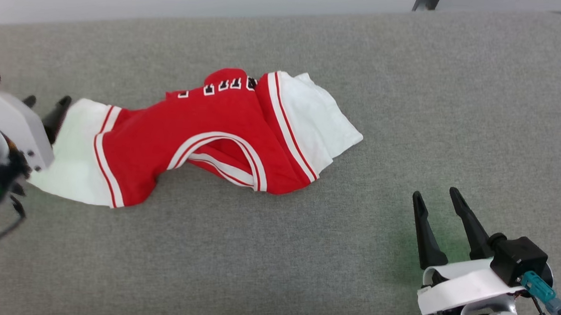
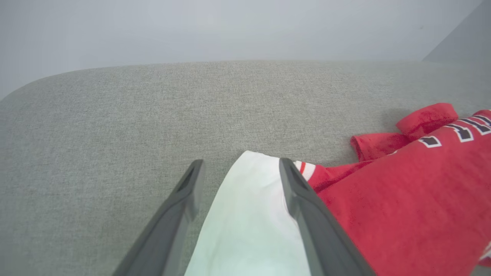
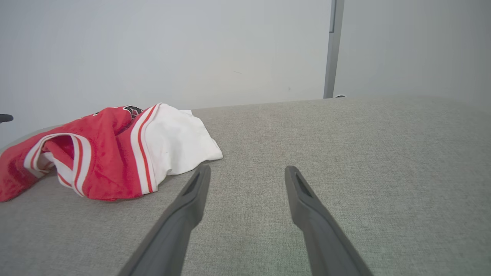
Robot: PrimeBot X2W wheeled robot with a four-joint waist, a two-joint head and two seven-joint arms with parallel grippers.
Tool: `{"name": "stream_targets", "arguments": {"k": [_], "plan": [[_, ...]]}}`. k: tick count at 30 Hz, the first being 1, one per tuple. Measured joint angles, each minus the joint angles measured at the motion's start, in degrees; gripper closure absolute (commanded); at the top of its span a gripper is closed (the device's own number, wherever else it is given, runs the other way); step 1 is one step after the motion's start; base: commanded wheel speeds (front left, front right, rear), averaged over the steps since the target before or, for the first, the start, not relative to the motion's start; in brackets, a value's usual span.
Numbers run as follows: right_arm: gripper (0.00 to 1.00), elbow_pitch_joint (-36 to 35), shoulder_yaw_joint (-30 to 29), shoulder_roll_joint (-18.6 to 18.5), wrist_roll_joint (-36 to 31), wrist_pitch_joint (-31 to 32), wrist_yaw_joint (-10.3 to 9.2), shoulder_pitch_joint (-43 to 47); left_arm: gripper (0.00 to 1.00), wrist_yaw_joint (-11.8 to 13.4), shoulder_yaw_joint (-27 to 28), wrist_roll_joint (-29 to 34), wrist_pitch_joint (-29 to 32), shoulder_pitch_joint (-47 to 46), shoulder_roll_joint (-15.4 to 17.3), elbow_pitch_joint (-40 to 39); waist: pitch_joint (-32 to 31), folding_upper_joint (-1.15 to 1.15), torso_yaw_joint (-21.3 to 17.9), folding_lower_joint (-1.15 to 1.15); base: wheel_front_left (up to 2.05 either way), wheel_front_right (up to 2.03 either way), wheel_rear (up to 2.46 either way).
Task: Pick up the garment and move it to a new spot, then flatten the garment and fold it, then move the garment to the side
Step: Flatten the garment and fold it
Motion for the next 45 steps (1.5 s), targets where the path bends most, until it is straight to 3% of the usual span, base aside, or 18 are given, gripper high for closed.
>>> {"name": "stream_targets", "arguments": {"k": [7,12,16,20,25,29,35,45], "plan": [[0.0,-0.4,0.1,-1.0,-0.2,1.3,0.0,1.5,0.0,0.0,1.7,-2.0,-14.0,9.8,-1.3,-4.5,-2.7,0.0,1.1,0.0,0.0,0.0,0.0],[0.0,-1.2,0.2,-2.5,-0.2,3.1,0.0,2.8,0.0,1.9,5.9,-2.0,-17.5,18.6,-4.0,-9.1,-4.3,0.0,2.8,0.0,0.0,0.0,0.0],[0.0,-2.1,-0.5,-4.3,-0.4,5.1,0.0,3.4,0.0,5.4,18.9,5.8,-17.8,26.1,-7.0,-17.9,-5.2,0.0,4.9,0.0,0.0,0.0,0.0],[0.0,-2.4,0.4,-7.2,-0.4,8.7,0.0,2.7,0.0,9.3,29.2,15.9,-17.7,39.1,-12.1,-27.4,-5.9,0.0,7.5,0.0,0.0,0.0,0.0],[0.0,-1.3,3.9,-12.8,1.7,16.3,0.0,-2.8,0.0,12.0,37.5,27.0,-17.7,49.4,-17.7,-37.1,-6.6,0.0,11.2,0.0,0.0,0.0,0.0],[0.0,1.2,8.5,-18.1,5.5,23.3,0.01,-10.0,0.0,12.3,40.1,35.1,-17.7,53.4,-20.5,-41.3,-6.7,0.0,14.2,0.0,0.0,0.0,0.0],[0.0,7.8,17.2,-26.0,12.0,32.8,0.03,-23.4,0.0,9.8,43.2,40.8,-17.7,55.5,-25.0,-42.6,-5.9,0.0,18.6,0.0,0.0,0.0,0.0],[0.0,20.3,33.0,-32.9,22.4,48.4,0.03,-42.7,0.0,5.4,46.4,47.4,-17.7,53.5,-31.3,-41.3,-0.4,0.0,24.1,0.0,0.0,0.0,0.0]]}}
